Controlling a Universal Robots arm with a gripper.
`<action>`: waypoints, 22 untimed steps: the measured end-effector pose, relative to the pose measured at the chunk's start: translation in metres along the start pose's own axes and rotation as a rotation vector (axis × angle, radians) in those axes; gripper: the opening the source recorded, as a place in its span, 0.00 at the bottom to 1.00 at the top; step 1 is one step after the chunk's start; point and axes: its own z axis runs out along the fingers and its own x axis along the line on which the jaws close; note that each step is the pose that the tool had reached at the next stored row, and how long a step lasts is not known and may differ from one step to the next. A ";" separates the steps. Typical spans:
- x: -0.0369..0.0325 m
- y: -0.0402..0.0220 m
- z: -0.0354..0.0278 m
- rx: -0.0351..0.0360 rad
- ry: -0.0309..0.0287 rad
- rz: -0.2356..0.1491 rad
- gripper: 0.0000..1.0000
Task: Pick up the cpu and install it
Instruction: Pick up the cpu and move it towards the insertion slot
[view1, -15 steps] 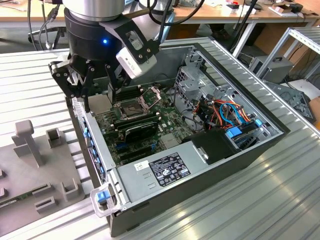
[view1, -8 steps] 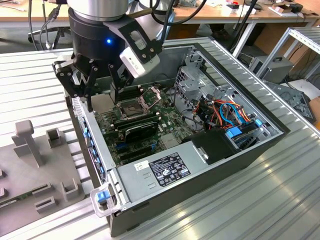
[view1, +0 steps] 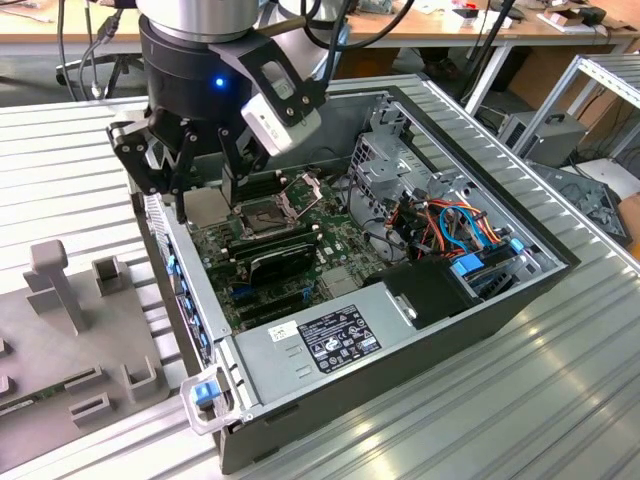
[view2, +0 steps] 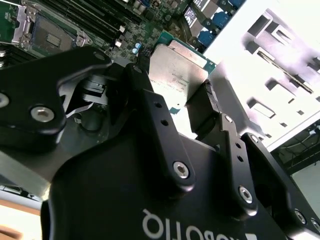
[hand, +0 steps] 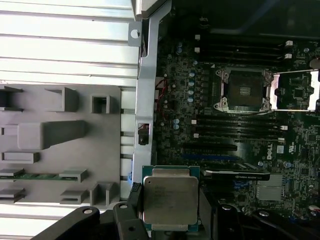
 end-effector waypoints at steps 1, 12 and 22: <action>-0.0012 -0.0001 0.0000 0.0001 0.0001 0.000 0.55; -0.0198 -0.0011 0.0001 0.0001 0.0000 0.000 0.55; -0.0391 -0.0021 0.0002 0.0001 0.0000 0.000 0.55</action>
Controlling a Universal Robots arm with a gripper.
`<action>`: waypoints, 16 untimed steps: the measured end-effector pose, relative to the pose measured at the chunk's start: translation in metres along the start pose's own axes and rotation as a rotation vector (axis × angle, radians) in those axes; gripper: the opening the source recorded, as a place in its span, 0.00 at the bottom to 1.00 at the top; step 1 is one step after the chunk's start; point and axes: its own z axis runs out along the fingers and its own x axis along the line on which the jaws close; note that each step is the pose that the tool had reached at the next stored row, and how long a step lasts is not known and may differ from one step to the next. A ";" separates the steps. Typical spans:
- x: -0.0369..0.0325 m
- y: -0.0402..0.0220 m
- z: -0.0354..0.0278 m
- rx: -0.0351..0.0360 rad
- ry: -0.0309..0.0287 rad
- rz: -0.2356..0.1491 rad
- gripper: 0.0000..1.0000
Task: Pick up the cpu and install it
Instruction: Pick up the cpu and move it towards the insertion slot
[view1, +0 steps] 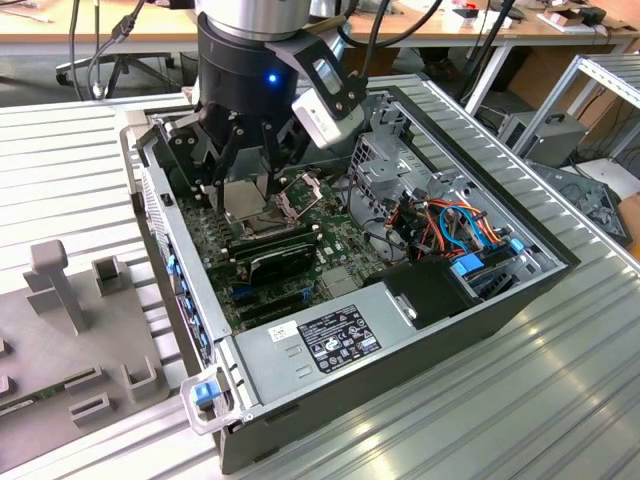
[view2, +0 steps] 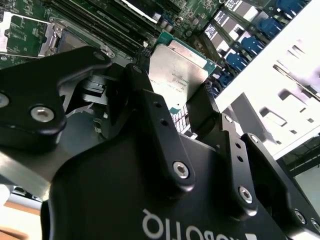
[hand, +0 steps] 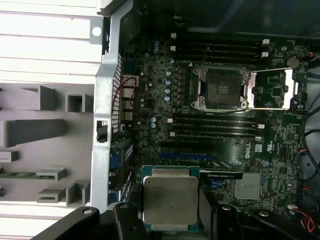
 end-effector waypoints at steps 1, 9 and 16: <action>-0.0019 -0.0001 0.0000 0.0000 0.0000 0.000 0.55; -0.0179 -0.0009 0.0001 0.0000 0.0000 0.000 0.55; -0.0219 -0.0012 0.0001 0.0000 0.0000 0.000 0.55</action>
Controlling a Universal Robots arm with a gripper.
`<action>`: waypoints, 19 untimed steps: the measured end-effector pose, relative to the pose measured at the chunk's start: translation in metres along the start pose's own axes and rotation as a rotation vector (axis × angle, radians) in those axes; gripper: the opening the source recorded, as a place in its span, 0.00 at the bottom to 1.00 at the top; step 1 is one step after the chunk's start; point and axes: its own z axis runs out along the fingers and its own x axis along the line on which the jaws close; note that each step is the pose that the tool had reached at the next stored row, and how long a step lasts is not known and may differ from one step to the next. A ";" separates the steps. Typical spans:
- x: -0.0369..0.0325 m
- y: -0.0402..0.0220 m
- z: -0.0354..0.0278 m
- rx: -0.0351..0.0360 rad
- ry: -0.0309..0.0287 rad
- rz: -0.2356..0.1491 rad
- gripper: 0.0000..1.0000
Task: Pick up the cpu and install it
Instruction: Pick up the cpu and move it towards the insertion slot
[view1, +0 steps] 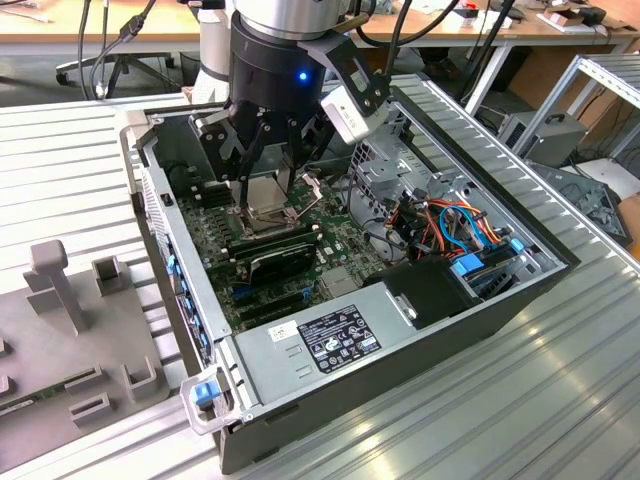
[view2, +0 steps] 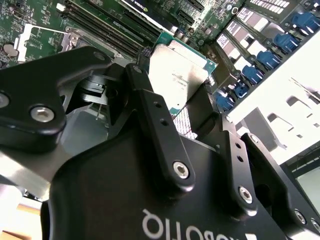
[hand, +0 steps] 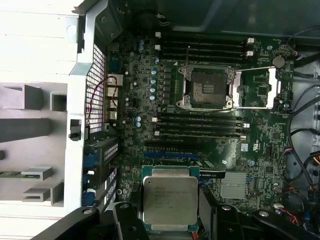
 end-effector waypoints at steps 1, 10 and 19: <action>0.0000 0.0000 0.0000 0.0000 0.0000 0.000 0.55; -0.0032 -0.0001 0.0000 0.0000 0.0000 0.000 0.55; -0.0175 -0.0009 0.0001 0.0000 0.0000 0.000 0.55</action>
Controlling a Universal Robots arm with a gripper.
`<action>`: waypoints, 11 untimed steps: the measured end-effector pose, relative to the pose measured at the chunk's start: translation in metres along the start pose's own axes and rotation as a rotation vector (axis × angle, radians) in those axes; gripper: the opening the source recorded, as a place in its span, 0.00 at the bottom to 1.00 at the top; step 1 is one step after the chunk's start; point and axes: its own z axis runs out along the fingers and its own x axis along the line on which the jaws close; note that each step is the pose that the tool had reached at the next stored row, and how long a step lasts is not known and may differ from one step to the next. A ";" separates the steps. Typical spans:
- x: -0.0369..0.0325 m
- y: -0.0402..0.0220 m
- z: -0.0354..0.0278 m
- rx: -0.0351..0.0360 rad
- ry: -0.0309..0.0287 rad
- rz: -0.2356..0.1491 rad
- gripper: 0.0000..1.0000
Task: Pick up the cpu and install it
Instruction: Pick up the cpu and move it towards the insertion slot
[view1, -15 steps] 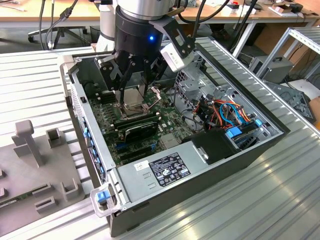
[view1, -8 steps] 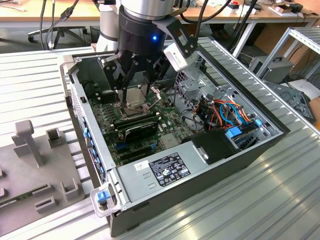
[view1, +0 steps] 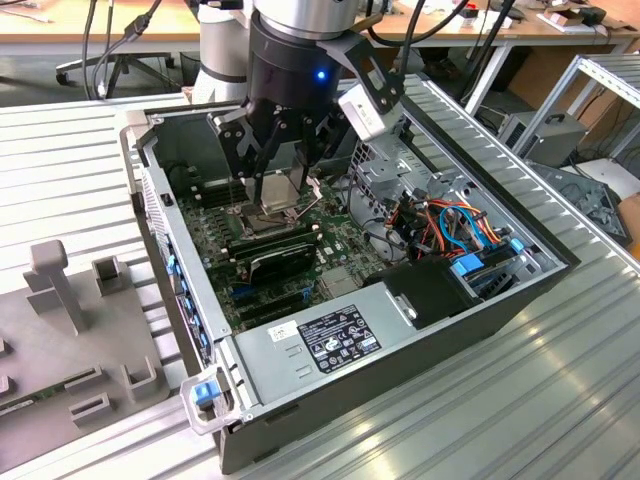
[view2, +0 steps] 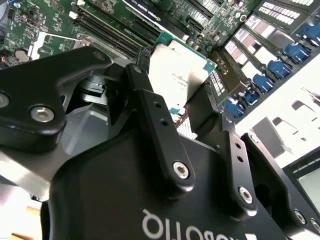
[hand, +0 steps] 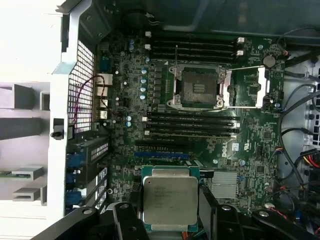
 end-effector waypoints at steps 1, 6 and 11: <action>-0.0023 -0.0001 0.0000 0.0000 0.0000 0.000 0.55; -0.0092 -0.0005 0.0001 -0.0001 0.0000 0.000 0.55; -0.0112 0.0005 0.0001 0.0000 0.0000 0.000 0.55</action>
